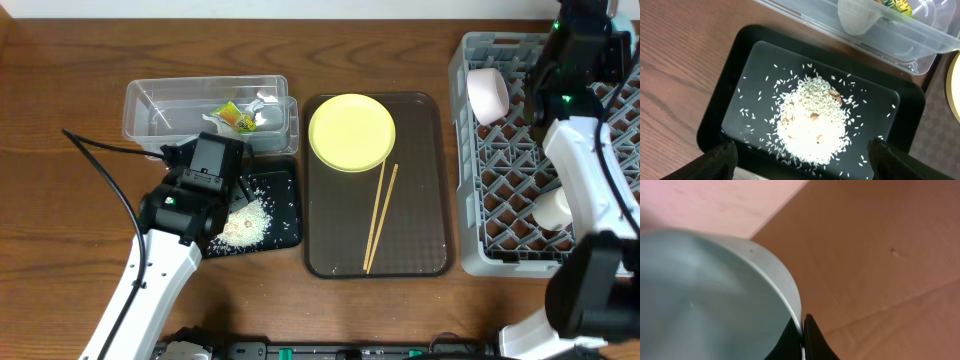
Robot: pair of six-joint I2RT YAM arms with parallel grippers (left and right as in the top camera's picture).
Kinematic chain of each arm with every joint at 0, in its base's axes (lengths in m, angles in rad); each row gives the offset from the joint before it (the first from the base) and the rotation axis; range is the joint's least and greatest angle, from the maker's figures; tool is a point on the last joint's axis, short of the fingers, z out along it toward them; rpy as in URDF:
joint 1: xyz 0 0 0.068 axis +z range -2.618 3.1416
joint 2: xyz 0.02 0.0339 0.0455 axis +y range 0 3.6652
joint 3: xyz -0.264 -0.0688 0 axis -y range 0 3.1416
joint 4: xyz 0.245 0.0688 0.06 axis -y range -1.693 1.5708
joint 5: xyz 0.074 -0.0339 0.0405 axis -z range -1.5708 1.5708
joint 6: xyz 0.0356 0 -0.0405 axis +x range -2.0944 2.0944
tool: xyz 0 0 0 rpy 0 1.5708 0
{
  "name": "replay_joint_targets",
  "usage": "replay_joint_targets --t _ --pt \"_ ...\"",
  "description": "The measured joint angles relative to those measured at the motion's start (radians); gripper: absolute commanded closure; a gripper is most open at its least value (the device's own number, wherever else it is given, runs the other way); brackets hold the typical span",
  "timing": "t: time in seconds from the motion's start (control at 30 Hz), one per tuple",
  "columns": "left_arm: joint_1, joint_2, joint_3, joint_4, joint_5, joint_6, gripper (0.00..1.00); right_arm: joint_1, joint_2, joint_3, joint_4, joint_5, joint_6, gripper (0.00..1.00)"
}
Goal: Sort waste into correct bins and load items into the dishwasher rack
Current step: 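Place the blue bowl into the dishwasher rack with the right gripper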
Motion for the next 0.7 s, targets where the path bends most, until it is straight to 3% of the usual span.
replay_joint_targets --t 0.33,0.7 --pt "0.0 0.0 0.0 0.002 -0.002 0.0 0.15 0.002 0.22 0.0 0.218 0.077 -0.138 0.99" --pt "0.0 0.0 0.0 0.004 -0.004 0.0 0.15 0.017 0.299 0.0 0.209 0.114 -0.145 0.98"
